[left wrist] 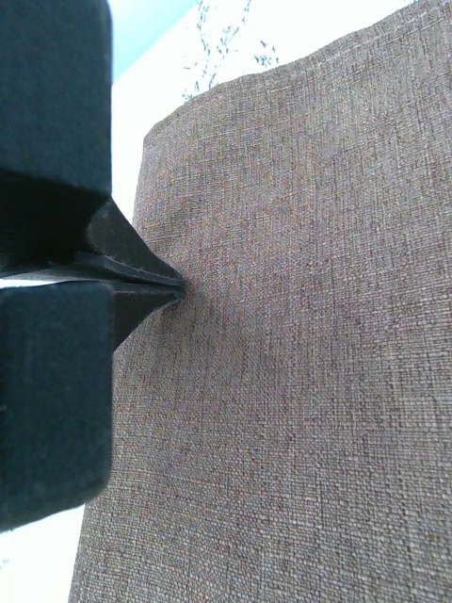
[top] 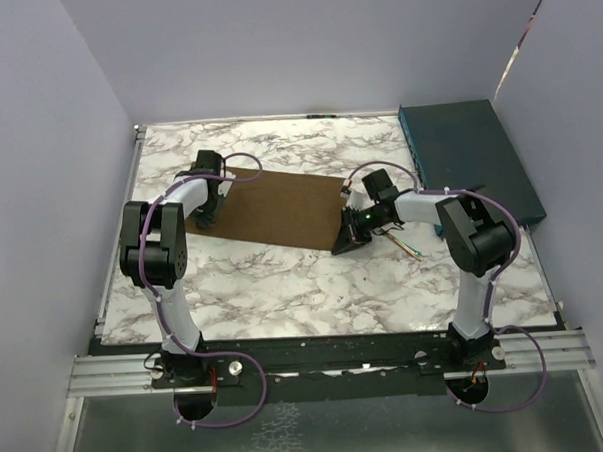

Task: Fold the napkin into a case and place the utensils inside
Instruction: Smooth out the napkin at the center of the board.

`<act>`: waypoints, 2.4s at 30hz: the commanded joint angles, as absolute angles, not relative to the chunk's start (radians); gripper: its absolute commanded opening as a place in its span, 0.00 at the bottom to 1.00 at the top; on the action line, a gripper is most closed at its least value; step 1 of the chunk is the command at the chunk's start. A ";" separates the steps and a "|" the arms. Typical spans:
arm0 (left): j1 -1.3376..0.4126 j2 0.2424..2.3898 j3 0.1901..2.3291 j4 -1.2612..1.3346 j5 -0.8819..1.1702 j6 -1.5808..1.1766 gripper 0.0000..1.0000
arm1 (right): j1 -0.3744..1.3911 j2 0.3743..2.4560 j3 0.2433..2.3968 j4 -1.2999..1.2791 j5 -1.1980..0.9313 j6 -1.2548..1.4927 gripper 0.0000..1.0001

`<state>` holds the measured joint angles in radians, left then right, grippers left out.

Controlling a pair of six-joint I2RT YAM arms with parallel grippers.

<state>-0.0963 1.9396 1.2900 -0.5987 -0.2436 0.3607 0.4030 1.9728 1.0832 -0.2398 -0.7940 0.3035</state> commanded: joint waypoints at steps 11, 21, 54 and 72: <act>-0.100 1.985 1.258 -0.637 -0.169 0.341 0.00 | 0.448 1.965 1.245 -0.271 -0.839 0.325 0.07; -0.099 1.983 1.259 -0.640 -0.166 0.340 0.00 | 0.418 2.042 1.149 -0.253 -0.779 0.281 0.01; -0.068 1.929 1.525 -0.925 0.112 0.307 0.51 | 0.422 1.600 0.866 -0.231 -0.310 0.596 0.78; 0.120 1.948 1.450 -0.777 -0.120 0.437 0.52 | 0.422 1.714 0.888 -0.125 -0.258 0.720 0.46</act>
